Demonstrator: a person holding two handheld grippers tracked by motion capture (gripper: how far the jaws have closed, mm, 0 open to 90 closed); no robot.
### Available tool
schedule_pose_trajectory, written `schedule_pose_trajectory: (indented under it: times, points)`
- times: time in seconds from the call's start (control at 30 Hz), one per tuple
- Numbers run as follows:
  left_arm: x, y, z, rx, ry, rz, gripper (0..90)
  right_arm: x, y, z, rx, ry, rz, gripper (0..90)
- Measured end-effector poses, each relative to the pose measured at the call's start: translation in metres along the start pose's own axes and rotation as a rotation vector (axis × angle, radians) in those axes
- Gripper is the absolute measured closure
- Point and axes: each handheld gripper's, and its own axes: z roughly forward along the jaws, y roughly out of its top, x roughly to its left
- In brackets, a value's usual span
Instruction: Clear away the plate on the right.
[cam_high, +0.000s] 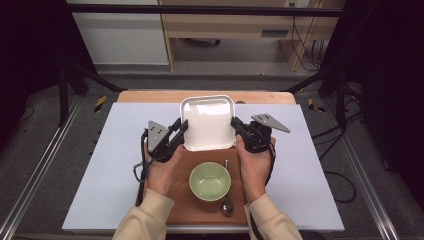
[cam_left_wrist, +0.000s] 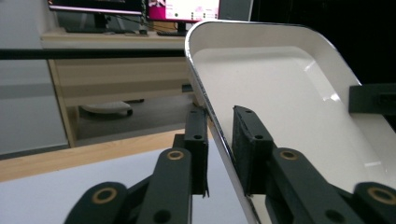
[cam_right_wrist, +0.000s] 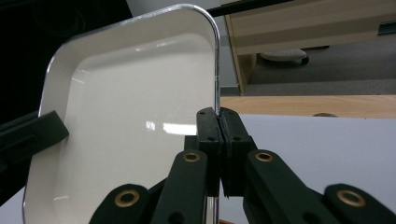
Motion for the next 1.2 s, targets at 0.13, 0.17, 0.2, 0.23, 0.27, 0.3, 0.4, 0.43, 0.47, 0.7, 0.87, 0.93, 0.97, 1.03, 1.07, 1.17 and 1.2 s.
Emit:
schedule_pose_trajectory:
  times: [0.13,0.17,0.2,0.23,0.27,0.3,0.4,0.43,0.47,0.7,0.87,0.93,0.97,1.03,1.07,1.17,1.2]
  points:
    - [0.004,0.002,-0.003,-0.029,0.036,0.005,84.9,0.005,-0.004,0.004,0.017,0.019,-0.011,88.3]
    - [0.005,0.002,-0.003,-0.035,0.037,0.008,86.2,0.007,-0.005,0.005,0.023,0.023,-0.014,88.1]
    - [0.007,0.002,-0.003,-0.039,0.042,0.01,87.2,0.008,-0.006,0.006,0.029,0.026,-0.017,87.9]
    - [0.008,0.002,-0.004,-0.042,0.047,0.012,88.0,0.009,-0.008,0.007,0.034,0.031,-0.017,87.8]
    - [0.009,0.002,-0.005,-0.044,0.054,0.018,88.6,0.01,-0.009,0.008,0.039,0.037,-0.017,87.6]
    - [0.01,0.001,-0.005,-0.044,0.056,0.022,88.8,0.011,-0.011,0.01,0.043,0.042,-0.023,87.4]
    - [0.012,-0.001,-0.008,-0.045,0.066,0.03,89.0,0.013,-0.014,0.012,0.051,0.053,-0.023,87.0]
    - [0.013,-0.002,-0.009,-0.047,0.069,0.026,89.0,0.013,-0.014,0.013,0.058,0.057,-0.027,86.7]
    - [0.014,-0.002,-0.01,-0.049,0.078,0.03,89.0,0.013,-0.015,0.014,0.062,0.067,-0.027,85.9]
    - [0.023,-0.006,-0.01,-0.041,0.098,0.023,89.1,0.019,-0.018,0.018,0.076,0.105,-0.082,66.4]
    - [0.031,-0.01,-0.01,-0.039,0.111,0.015,89.1,0.019,-0.022,0.018,0.071,0.105,-0.133,53.6]
    - [0.035,-0.012,-0.01,-0.037,0.116,0.018,89.0,0.017,-0.023,0.017,0.073,0.109,-0.15,46.3]
    - [0.037,-0.012,-0.011,-0.035,0.119,0.019,89.0,0.016,-0.024,0.017,0.077,0.108,-0.161,41.1]
    - [0.041,-0.014,-0.011,-0.034,0.122,0.001,89.1,0.012,-0.025,0.016,0.079,0.107,-0.168,35.2]
    - [0.043,-0.014,-0.012,-0.034,0.125,-0.003,89.1,0.01,-0.025,0.015,0.073,0.104,-0.171,32.1]
    - [0.046,-0.014,-0.013,-0.036,0.134,-0.001,89.0,0.002,-0.026,0.009,0.053,0.102,-0.168,27.6]
    - [0.047,-0.014,-0.013,-0.037,0.138,-0.004,89.0,-0.001,-0.026,0.008,0.047,0.096,-0.168,26.5]
